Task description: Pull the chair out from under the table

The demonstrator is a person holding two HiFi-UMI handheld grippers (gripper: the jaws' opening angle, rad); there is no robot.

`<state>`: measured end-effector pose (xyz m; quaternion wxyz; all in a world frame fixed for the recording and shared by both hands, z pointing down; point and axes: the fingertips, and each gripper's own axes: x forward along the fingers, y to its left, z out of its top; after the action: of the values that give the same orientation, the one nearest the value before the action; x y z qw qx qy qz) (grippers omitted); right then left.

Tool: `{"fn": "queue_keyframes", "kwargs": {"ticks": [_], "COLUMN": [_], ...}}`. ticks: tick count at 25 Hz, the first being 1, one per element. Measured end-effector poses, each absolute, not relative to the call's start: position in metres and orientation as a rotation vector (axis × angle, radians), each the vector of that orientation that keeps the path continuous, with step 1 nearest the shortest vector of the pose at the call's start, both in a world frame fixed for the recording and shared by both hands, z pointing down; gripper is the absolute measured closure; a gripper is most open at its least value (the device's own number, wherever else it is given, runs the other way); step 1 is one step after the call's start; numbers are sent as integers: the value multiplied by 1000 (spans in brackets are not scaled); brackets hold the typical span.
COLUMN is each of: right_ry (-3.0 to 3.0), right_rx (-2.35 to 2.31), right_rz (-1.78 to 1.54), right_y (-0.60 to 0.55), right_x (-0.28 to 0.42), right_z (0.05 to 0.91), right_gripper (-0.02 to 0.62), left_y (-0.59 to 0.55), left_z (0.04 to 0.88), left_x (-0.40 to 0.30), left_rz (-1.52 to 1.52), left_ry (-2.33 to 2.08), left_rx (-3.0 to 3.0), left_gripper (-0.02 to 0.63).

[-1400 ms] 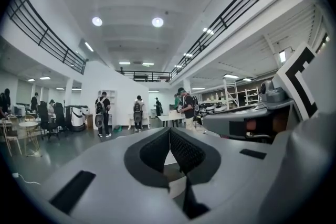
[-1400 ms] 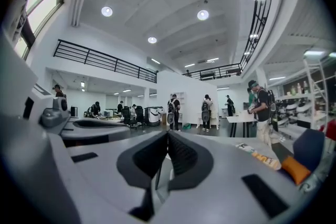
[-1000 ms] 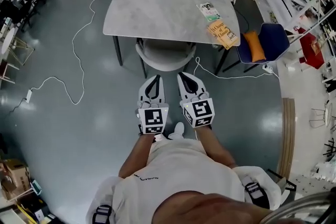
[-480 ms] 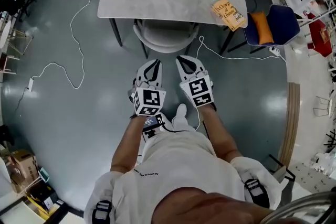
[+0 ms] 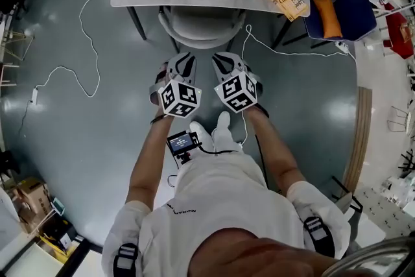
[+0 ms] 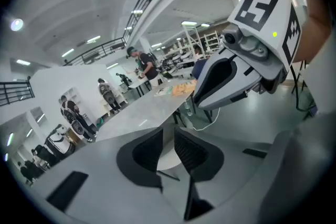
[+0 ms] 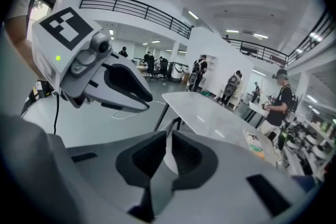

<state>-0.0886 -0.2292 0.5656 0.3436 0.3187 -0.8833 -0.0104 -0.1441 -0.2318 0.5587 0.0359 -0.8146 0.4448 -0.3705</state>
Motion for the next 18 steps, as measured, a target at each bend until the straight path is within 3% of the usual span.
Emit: {"fn": "queue_keyframes", "kwargs": {"ticks": [9, 13, 18], "right_ry": [-2167, -2085, -1992], "right_rx": [572, 398, 315], "right_rz": [-165, -279, -321], "right_y": [-240, -238, -251], "right_x": [-99, -103, -100], "right_z": [633, 663, 695], "right_gripper": [431, 353, 328], "left_y": [-248, -252, -260], "left_z": [625, 653, 686], "left_x": [-142, -134, -132], "left_rz": [-1345, -1438, -1537], "left_ry": [1123, 946, 726], "left_rx": [-2411, -2364, -2268], "left_gripper": [468, 393, 356]}}
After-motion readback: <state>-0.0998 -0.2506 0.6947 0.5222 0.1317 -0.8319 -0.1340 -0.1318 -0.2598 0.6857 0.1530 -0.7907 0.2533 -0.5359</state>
